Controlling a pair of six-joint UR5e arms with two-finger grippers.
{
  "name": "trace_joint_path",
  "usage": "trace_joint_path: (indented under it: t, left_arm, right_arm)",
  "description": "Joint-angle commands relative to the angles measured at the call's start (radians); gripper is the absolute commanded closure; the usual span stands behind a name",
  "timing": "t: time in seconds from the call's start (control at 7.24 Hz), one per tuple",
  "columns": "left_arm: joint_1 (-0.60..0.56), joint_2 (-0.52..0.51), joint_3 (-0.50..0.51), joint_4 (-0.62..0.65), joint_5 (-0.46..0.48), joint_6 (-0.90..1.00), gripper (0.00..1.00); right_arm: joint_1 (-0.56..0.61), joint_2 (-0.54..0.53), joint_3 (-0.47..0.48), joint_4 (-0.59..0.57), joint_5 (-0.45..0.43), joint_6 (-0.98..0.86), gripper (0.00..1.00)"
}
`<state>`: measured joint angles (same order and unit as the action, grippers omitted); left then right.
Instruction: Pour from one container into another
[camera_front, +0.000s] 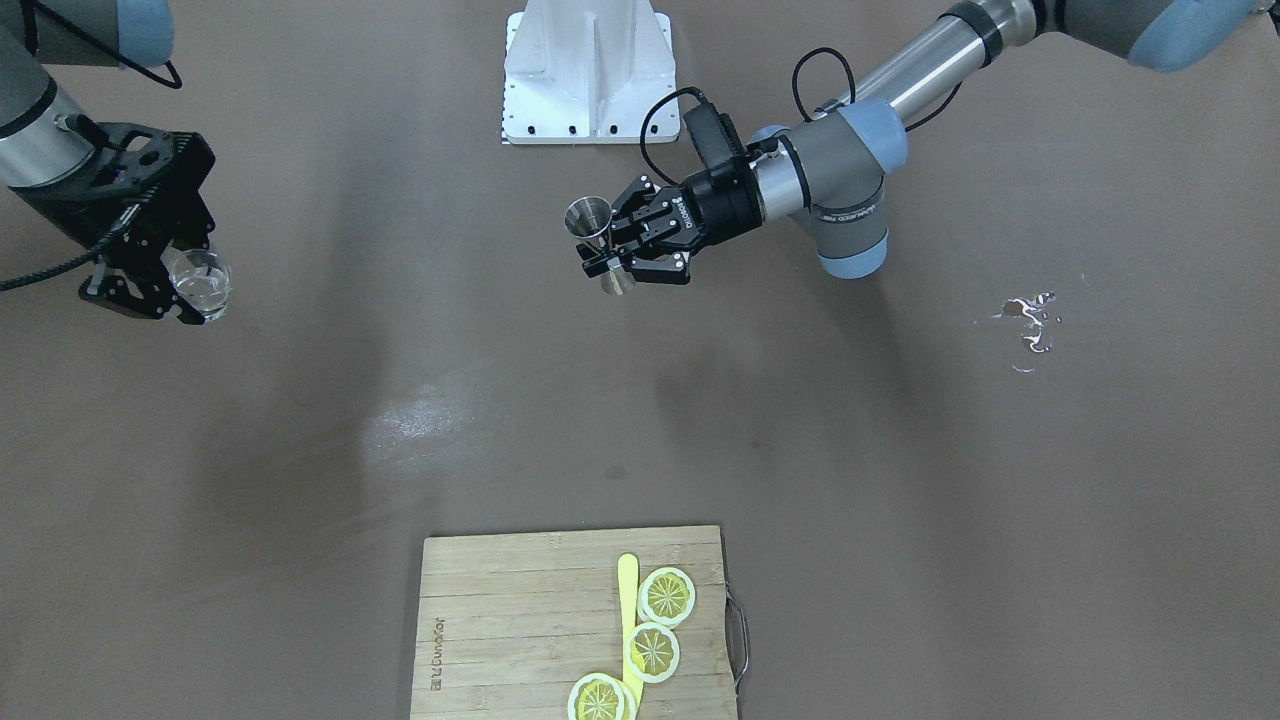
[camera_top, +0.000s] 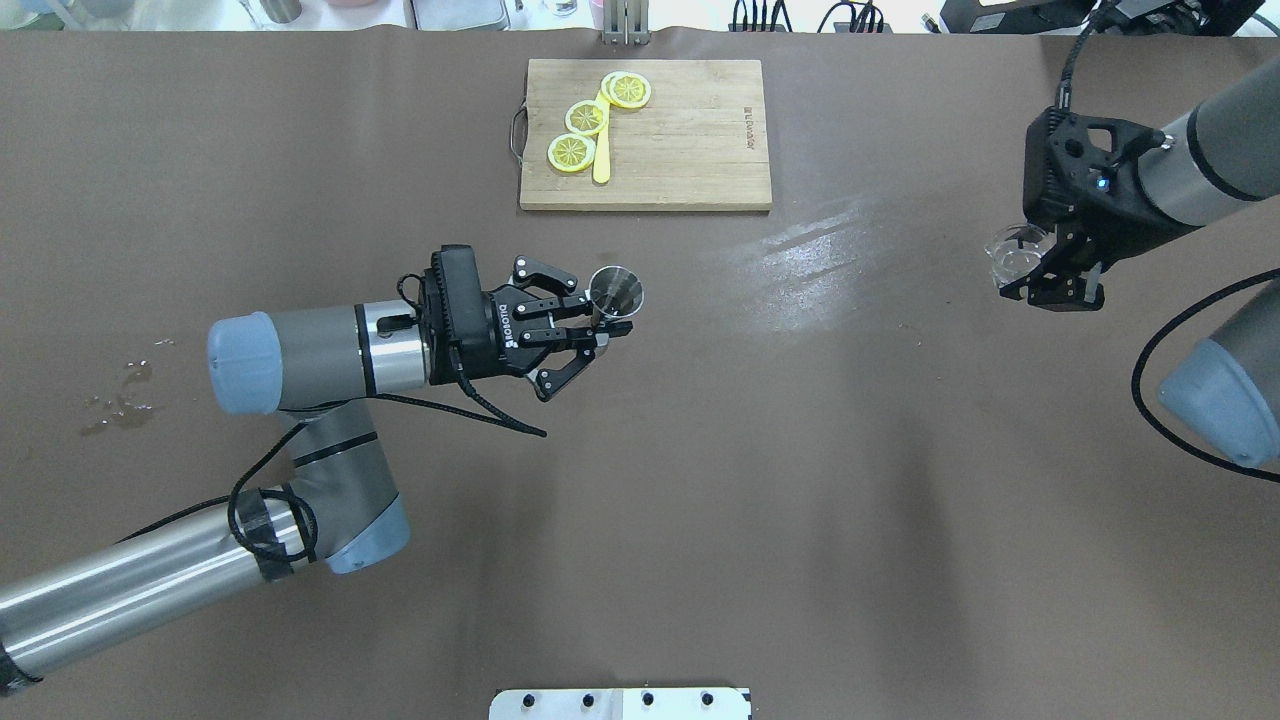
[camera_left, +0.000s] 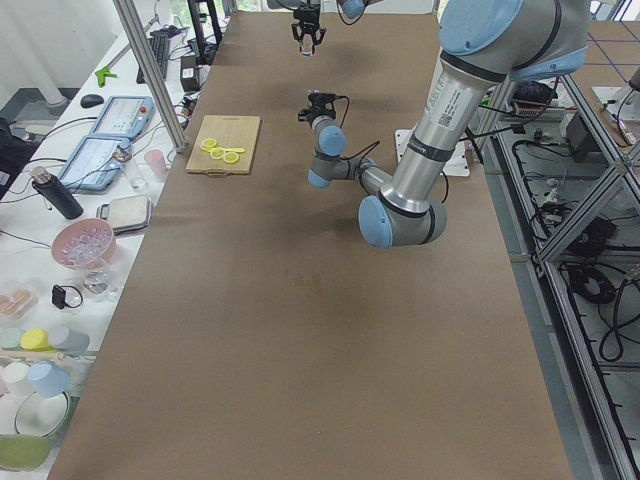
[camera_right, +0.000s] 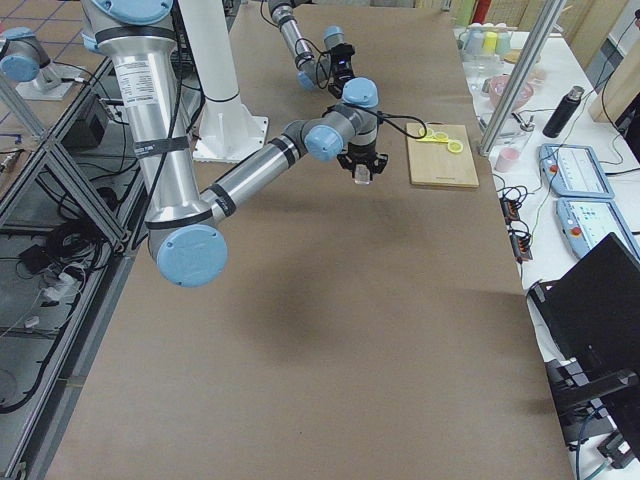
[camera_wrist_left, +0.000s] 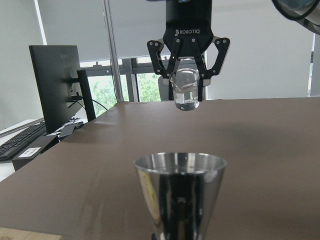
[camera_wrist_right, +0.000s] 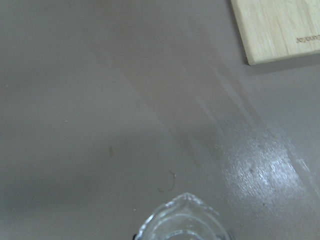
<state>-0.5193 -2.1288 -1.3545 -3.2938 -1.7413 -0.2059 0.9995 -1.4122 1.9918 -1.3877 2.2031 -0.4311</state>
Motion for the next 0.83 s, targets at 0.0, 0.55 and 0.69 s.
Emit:
trace_joint_path:
  t: [0.0,0.55,0.69]
  left_arm:
    - [0.01,0.145,-0.134,-0.006,0.07,0.0,1.0]
    - [0.09,0.43,-0.386,-0.026,0.409,-0.004,1.0]
    - [0.105,0.45,-0.396,-0.026,0.507,-0.004,1.0]
  right_arm:
    - [0.053,-0.098,-0.082,0.239,0.026,0.15,1.0]
    - [0.06,-0.2,-0.366,0.859,0.036,0.519,1.0]
    - [0.057,-0.2,-0.454,1.01,0.03,0.634,1.0]
